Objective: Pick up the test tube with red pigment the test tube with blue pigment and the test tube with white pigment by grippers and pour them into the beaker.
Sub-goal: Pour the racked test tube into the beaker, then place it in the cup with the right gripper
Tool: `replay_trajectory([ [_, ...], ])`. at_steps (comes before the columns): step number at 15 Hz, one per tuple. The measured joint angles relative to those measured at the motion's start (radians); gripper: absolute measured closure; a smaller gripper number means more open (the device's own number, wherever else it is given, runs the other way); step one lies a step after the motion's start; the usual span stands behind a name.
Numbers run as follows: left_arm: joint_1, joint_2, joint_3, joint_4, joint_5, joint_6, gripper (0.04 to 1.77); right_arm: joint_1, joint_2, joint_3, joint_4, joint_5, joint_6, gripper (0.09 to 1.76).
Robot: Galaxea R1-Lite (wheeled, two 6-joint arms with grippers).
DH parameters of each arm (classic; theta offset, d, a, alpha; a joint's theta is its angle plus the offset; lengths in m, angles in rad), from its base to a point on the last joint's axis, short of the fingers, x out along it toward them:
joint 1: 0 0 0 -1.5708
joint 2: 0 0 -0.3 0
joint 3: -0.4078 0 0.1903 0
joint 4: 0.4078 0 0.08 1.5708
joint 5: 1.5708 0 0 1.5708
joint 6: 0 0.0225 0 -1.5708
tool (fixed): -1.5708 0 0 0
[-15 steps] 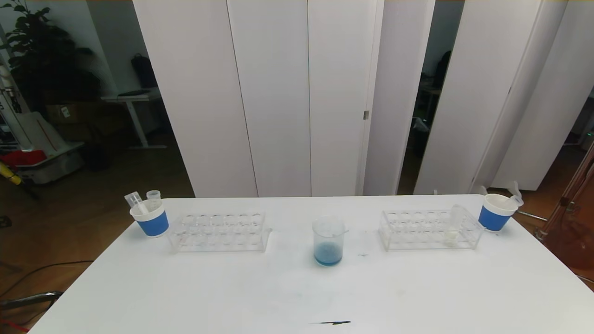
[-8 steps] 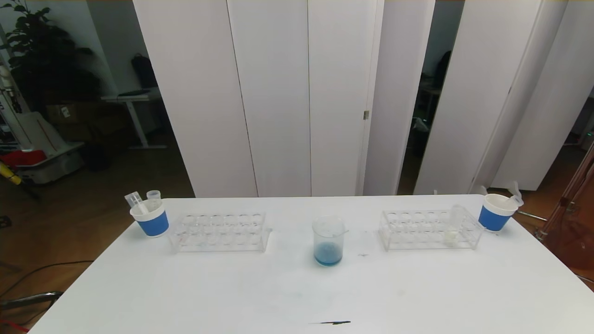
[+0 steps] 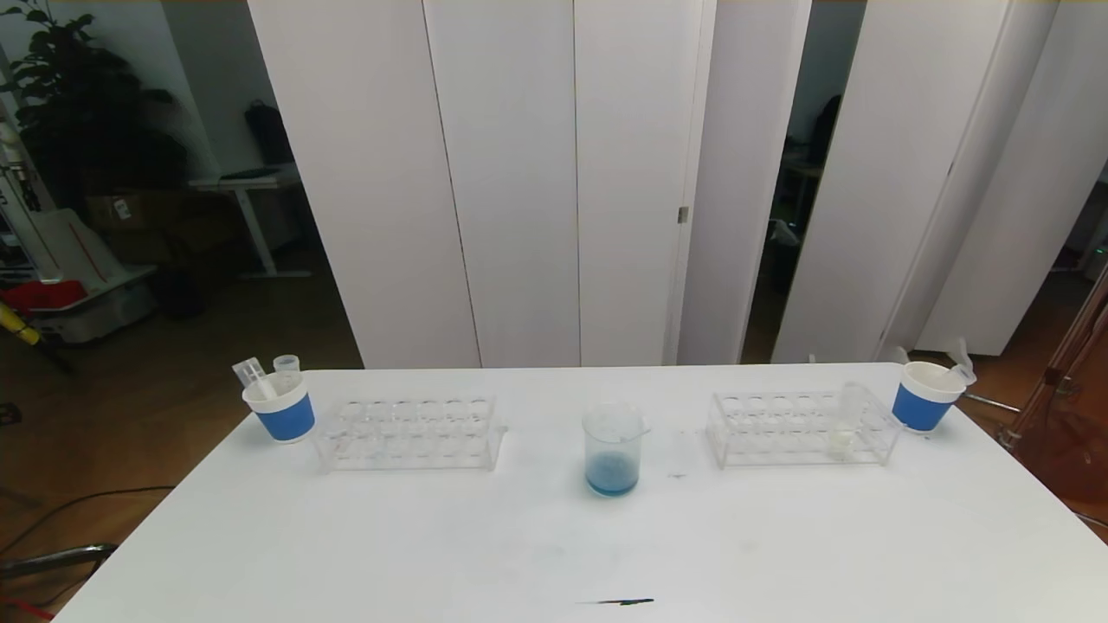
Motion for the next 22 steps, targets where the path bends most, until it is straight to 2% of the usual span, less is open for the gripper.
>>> replay_trajectory([
  [4,0.0,0.0,0.0,0.0,0.0,0.0,0.06,-0.008,0.268,-0.227,-0.027,-0.005,0.032,0.1],
  [9,0.0,0.0,0.0,0.0,0.0,0.0,0.06,-0.014,0.59,-0.335,-0.186,-0.01,0.046,0.1],
  [13,0.0,0.001,0.0,0.0,0.0,0.0,0.06,-0.016,0.814,-0.345,-0.328,-0.023,0.049,0.1],
  [17,0.0,0.001,0.0,0.0,0.0,0.0,0.06,-0.009,0.958,-0.323,-0.415,-0.025,0.068,0.1],
  [22,0.0,0.001,0.0,0.0,0.0,0.0,0.06,-0.007,1.054,-0.157,-0.609,-0.047,0.08,0.1],
])
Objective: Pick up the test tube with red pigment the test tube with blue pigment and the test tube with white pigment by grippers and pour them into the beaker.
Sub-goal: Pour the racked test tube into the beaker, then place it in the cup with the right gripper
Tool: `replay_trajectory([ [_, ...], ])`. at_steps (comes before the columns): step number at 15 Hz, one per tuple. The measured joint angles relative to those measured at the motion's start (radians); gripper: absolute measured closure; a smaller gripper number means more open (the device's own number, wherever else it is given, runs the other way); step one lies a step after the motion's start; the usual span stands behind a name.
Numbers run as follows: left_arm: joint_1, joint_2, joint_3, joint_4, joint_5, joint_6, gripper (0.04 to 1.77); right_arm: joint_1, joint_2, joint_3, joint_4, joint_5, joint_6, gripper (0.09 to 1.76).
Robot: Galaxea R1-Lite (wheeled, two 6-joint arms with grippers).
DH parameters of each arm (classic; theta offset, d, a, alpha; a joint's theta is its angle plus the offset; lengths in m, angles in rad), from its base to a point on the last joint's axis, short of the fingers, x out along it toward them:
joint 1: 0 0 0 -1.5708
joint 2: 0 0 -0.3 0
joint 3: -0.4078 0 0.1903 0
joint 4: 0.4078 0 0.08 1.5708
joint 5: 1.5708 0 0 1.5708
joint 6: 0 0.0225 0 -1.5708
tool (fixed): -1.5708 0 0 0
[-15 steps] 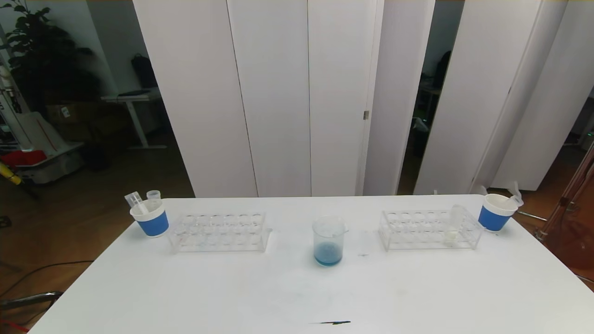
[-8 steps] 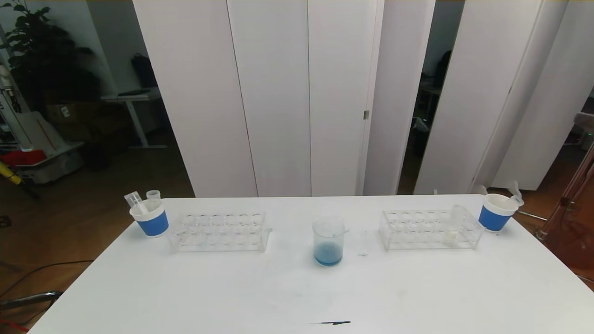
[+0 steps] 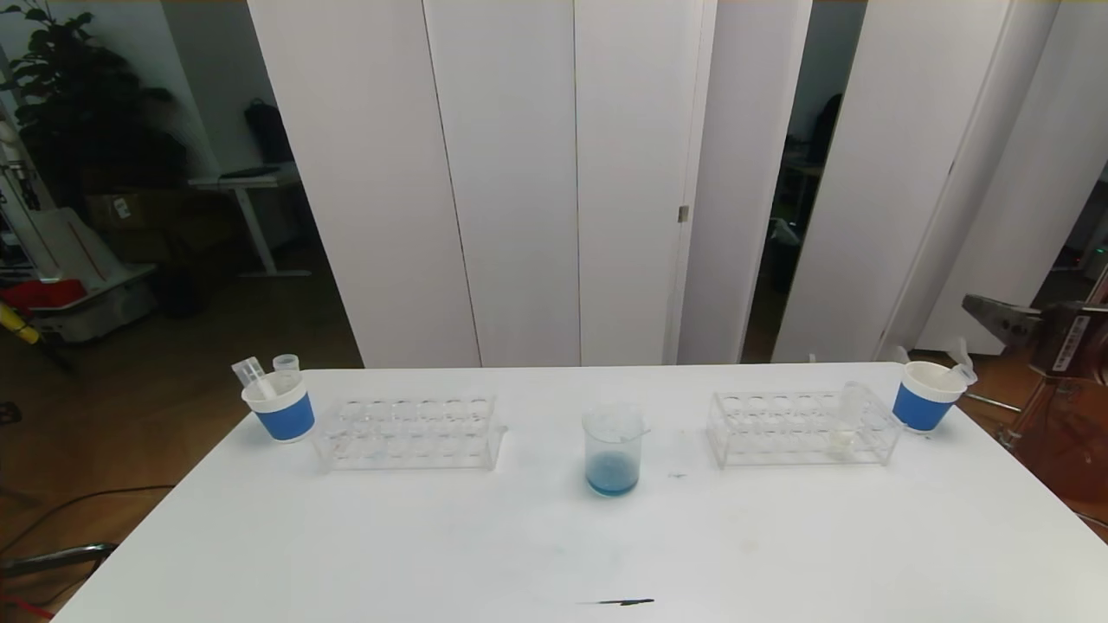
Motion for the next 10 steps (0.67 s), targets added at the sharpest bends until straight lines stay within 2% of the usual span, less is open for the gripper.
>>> replay_trajectory([
  [5,0.0,0.0,0.0,0.0,0.0,0.0,0.06,-0.004,0.086,0.235,-0.266,-0.017,-0.001,0.1],
  [10,0.0,0.0,0.0,0.0,0.0,0.0,0.06,-0.001,0.227,0.381,-0.502,-0.05,-0.007,0.1],
])
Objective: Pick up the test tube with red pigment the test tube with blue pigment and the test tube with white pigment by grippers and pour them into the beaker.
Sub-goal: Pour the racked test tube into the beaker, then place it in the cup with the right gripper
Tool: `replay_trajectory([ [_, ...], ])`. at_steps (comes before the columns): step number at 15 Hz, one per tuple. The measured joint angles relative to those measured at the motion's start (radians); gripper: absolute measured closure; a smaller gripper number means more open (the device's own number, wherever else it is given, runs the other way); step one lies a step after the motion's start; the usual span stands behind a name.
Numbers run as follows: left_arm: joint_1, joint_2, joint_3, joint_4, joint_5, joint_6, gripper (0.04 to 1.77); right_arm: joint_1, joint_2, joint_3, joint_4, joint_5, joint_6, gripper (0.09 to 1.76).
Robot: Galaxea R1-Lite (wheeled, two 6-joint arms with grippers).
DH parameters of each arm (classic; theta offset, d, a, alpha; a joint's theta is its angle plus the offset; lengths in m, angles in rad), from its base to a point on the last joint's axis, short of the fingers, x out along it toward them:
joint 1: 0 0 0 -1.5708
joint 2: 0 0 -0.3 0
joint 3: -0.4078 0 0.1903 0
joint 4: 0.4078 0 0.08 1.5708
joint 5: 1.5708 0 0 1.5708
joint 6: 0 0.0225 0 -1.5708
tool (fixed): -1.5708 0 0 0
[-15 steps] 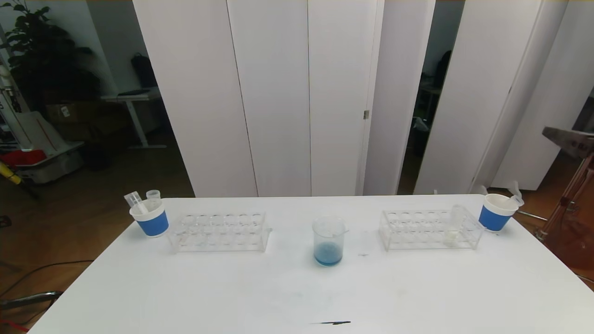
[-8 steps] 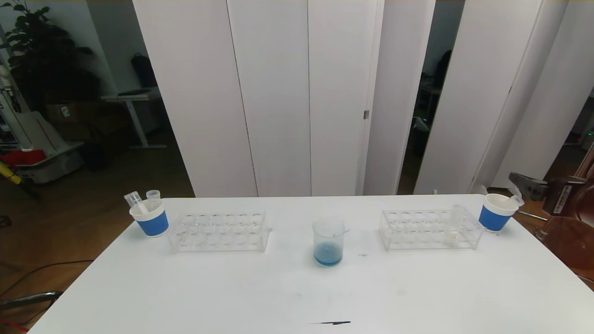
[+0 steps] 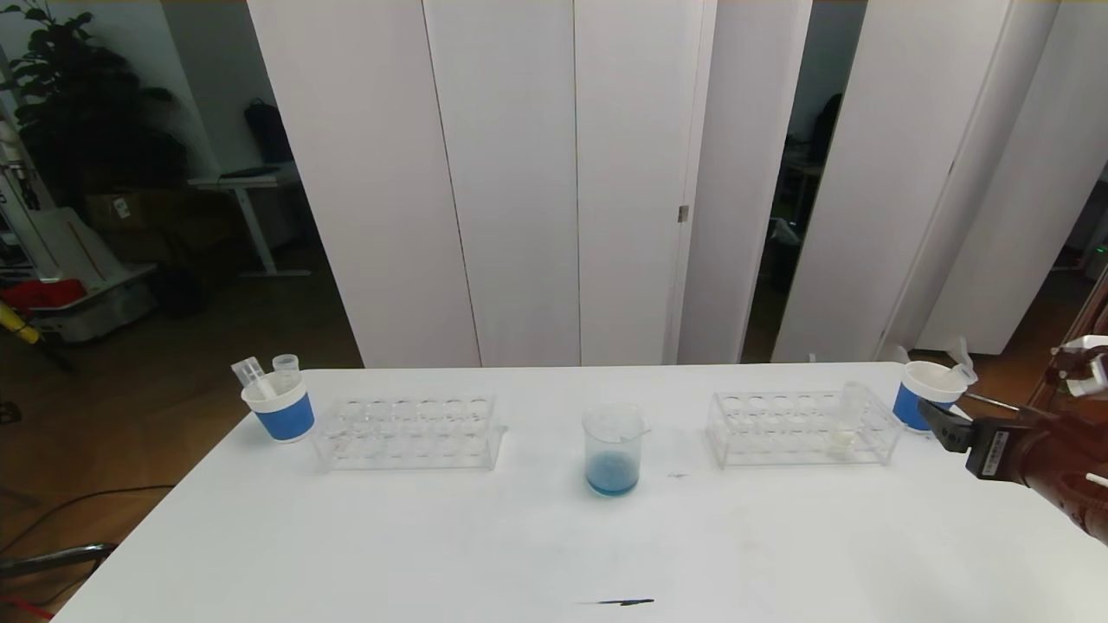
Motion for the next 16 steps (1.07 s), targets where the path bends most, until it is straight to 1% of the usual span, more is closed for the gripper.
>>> replay_trajectory([
  [3,0.0,0.0,0.0,0.0,0.0,0.0,0.06,0.033,0.101,0.017,-0.09,-0.056,-0.003,0.1],
  [8,0.0,0.0,0.0,0.0,0.0,0.0,0.06,0.083,0.261,-0.015,-0.207,-0.069,-0.004,0.1],
  [11,0.0,0.0,0.0,0.0,0.0,0.0,0.06,0.093,0.332,-0.076,-0.216,-0.072,-0.009,0.1],
  [14,0.0,0.0,0.0,0.0,0.0,0.0,0.06,0.097,0.391,-0.166,-0.216,-0.121,-0.051,0.1],
  [16,0.0,0.0,0.0,0.0,0.0,0.0,0.06,0.1,0.427,-0.222,-0.216,-0.13,-0.056,0.1],
])
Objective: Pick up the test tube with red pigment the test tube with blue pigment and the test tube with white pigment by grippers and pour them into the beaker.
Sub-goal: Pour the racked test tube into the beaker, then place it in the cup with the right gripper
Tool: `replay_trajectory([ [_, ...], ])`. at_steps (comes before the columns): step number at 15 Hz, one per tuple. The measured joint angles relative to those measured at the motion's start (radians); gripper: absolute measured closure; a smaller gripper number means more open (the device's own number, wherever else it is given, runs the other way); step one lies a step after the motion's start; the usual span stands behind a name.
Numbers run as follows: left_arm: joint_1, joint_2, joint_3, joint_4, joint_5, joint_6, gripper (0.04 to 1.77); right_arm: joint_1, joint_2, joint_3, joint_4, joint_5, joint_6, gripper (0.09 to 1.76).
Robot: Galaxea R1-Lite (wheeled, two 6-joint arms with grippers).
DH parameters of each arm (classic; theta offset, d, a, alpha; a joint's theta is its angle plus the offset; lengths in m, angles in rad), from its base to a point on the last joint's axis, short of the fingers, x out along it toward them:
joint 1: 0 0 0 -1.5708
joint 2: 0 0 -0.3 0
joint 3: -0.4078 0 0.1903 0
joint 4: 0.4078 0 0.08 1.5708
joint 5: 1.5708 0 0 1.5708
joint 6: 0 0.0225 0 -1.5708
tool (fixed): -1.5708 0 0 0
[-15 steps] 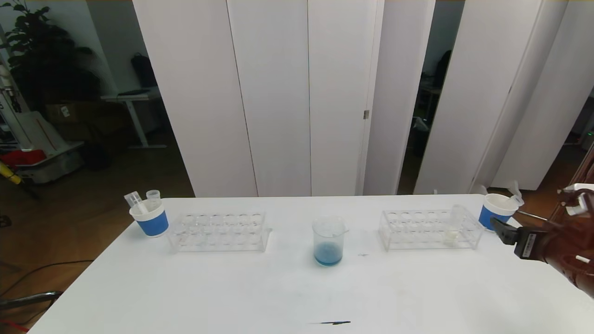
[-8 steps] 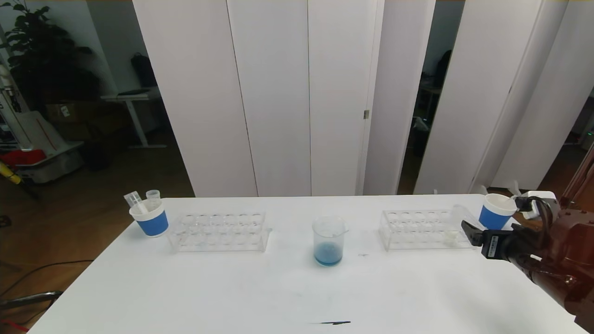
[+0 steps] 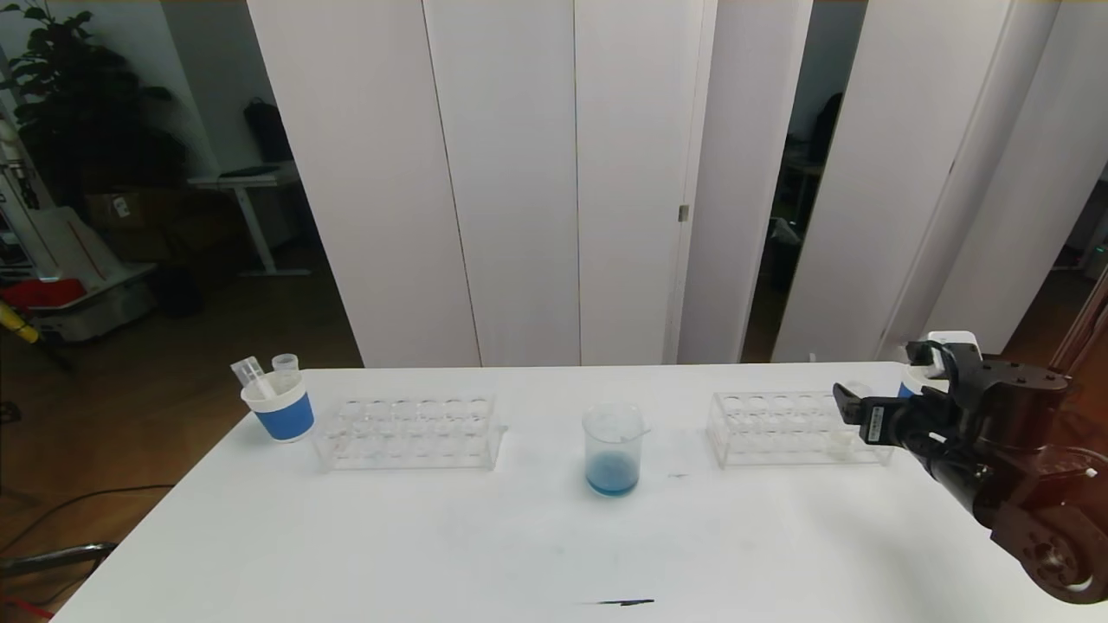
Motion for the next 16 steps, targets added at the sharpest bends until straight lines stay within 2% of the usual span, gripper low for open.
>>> replay_trajectory([
  [8,0.0,0.0,0.0,0.0,0.0,0.0,0.06,0.001,0.139,-0.115,0.001,-0.003,-0.006,0.1],
  [16,0.0,0.0,0.0,0.0,0.0,0.0,0.06,0.001,0.212,-0.153,0.0,-0.003,-0.011,0.1],
])
